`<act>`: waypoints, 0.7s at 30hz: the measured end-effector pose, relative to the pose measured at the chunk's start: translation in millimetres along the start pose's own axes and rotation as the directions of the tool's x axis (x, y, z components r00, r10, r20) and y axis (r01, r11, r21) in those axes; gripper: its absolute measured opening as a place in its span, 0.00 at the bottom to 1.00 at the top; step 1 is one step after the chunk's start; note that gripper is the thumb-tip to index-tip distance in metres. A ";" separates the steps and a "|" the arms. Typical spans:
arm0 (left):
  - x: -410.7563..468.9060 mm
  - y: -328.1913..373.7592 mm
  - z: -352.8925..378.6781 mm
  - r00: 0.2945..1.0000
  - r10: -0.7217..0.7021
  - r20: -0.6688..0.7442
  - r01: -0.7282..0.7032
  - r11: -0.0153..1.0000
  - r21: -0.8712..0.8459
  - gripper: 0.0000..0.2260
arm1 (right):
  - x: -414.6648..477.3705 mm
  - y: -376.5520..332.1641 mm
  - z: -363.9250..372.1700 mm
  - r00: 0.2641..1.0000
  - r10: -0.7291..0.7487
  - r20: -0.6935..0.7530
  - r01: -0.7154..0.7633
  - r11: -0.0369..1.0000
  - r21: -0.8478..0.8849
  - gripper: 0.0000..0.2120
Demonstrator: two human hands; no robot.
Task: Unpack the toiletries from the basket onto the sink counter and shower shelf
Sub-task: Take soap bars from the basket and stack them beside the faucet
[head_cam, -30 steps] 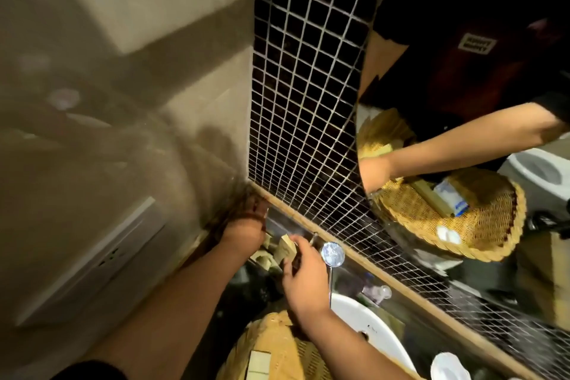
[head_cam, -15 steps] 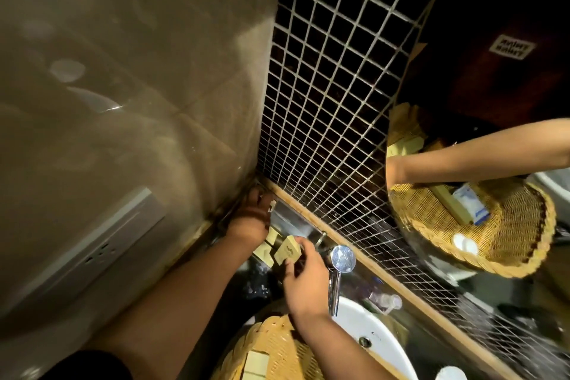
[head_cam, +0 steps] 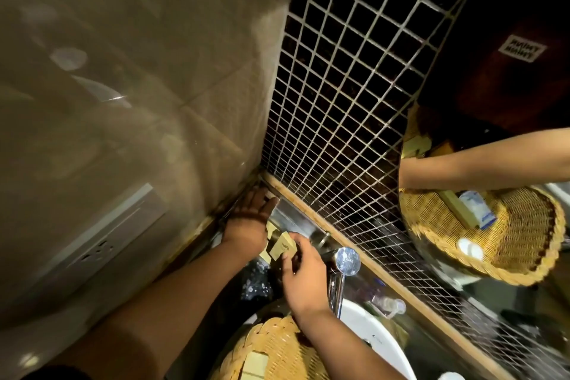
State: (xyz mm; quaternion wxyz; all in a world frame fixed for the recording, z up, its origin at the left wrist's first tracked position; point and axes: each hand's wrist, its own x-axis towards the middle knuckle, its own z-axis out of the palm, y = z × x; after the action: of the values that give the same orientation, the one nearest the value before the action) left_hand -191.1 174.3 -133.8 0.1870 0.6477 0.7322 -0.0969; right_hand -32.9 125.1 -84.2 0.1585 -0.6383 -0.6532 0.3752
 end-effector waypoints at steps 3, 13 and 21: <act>-7.9 3.1 1.1 1.000 -0.003 -0.016 0.004 1.000 0.020 0.41 | 0.2 -2.3 -2.8 1.000 -0.023 0.010 0.023 1.000 -0.015 0.18; -30.1 -2.5 11.6 0.999 0.029 -0.032 -0.027 0.998 0.060 0.44 | 6.3 -8.9 1.2 0.999 -0.024 -0.044 0.024 1.000 -0.004 0.18; -22.9 -14.5 2.2 0.998 0.062 0.007 -0.062 0.993 0.095 0.40 | 31.3 -21.5 7.1 0.993 -0.066 -0.103 0.060 0.996 -0.058 0.15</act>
State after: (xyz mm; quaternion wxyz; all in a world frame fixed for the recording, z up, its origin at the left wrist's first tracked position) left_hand -203.0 150.5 -128.1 0.1603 0.6782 0.7058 -0.1274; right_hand -57.4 155.0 -82.5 0.1866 -0.6402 -0.6740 0.3179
